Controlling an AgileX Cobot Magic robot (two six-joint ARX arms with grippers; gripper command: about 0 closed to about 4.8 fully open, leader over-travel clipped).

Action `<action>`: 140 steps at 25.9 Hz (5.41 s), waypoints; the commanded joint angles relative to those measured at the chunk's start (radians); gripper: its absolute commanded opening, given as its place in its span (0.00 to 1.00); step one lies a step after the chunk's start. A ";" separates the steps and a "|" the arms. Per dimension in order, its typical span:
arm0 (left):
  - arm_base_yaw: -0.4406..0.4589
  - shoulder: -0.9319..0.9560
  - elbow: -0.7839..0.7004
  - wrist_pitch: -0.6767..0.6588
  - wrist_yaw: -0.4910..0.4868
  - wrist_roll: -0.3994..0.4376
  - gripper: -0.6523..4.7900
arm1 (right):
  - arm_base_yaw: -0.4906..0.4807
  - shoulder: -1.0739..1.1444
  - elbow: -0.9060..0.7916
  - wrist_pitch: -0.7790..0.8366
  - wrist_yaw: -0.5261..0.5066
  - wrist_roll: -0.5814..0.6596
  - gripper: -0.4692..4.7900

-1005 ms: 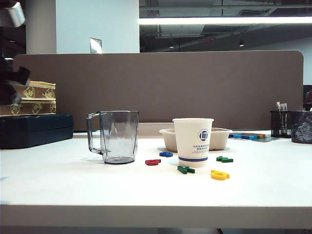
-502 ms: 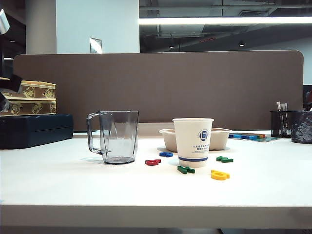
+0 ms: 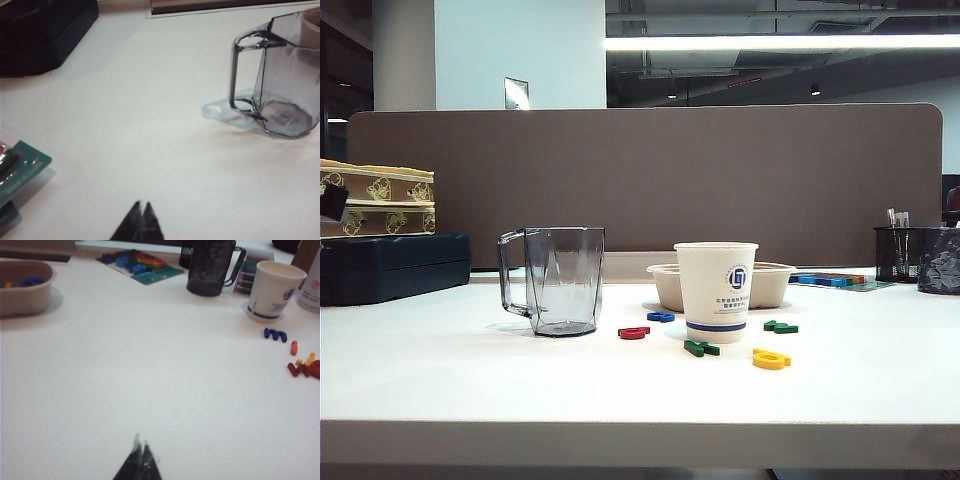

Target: Pick up the letter "c" and put it in the paper cup.

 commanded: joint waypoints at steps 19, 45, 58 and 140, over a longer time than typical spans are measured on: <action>0.000 -0.002 -0.061 -0.085 0.026 -0.028 0.11 | 0.000 -0.001 -0.007 0.006 0.002 0.002 0.09; 0.000 -0.465 -0.061 -0.087 0.026 -0.028 0.11 | 0.000 -0.001 -0.007 0.006 0.002 0.002 0.09; 0.001 -0.668 -0.061 -0.249 0.026 -0.026 0.11 | 0.000 -0.001 -0.007 0.006 0.002 0.002 0.09; 0.537 -0.754 -0.061 -0.335 0.389 0.001 0.11 | 0.000 -0.001 -0.007 0.006 0.002 0.002 0.09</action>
